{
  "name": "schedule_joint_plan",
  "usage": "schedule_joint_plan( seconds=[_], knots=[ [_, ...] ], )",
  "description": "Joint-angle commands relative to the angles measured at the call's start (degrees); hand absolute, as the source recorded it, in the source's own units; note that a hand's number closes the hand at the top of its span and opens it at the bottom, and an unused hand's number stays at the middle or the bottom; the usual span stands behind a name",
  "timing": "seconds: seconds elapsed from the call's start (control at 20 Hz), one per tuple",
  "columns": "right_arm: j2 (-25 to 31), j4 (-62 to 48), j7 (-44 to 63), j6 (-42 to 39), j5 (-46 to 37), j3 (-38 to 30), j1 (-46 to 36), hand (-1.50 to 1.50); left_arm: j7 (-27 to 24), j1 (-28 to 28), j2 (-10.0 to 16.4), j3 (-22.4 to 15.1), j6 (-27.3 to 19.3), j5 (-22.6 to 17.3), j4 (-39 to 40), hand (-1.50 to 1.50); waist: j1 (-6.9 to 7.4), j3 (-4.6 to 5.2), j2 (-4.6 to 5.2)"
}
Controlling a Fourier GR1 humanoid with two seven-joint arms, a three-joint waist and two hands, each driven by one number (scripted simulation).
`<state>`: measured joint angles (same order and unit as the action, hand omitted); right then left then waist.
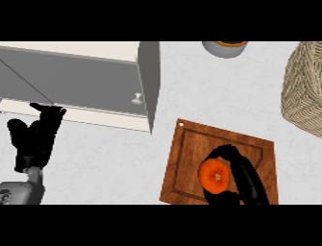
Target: Pick the squash from the cutting board and place it in the basket
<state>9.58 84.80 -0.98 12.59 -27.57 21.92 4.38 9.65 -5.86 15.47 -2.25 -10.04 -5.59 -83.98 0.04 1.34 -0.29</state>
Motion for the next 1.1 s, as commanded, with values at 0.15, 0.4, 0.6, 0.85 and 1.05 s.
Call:
schedule_joint_plan(
  seconds=[0.15, 0.4, 0.6, 0.85, 1.05],
  knots=[
    [-0.9, 12.1, -7.3, -1.2, 10.3, -4.0, 2.6, 1.50, -3.1, -2.6, 1.8, 2.8, -0.5, 0.7, -0.3, 0.00, -0.98, -1.32, 0.04],
    [2.7, 25.9, 7.7, -2.1, 6.7, -7.0, 0.3, 1.50, -3.3, -1.6, 1.8, 2.6, -0.5, 1.2, -1.2, 0.00, -0.50, -1.26, 0.06],
    [3.7, 31.4, 18.0, -4.3, 6.1, -9.6, -3.3, 1.50, -0.5, -5.9, 2.5, 3.8, -1.1, 1.4, 0.0, 0.00, -0.58, -1.27, 0.19],
    [2.8, 30.6, 27.2, -4.3, 10.3, -18.6, -14.5, 1.50, -2.2, -4.2, 1.9, 3.6, 0.1, 0.6, -0.1, 0.00, 0.05, -1.28, 0.31],
    [3.5, 26.8, 31.4, -2.9, 9.0, -22.2, -21.7, 1.50, -0.1, -2.8, 3.4, 4.2, 1.3, -0.4, -4.2, 0.00, 0.74, -1.31, 0.25]
  ],
)
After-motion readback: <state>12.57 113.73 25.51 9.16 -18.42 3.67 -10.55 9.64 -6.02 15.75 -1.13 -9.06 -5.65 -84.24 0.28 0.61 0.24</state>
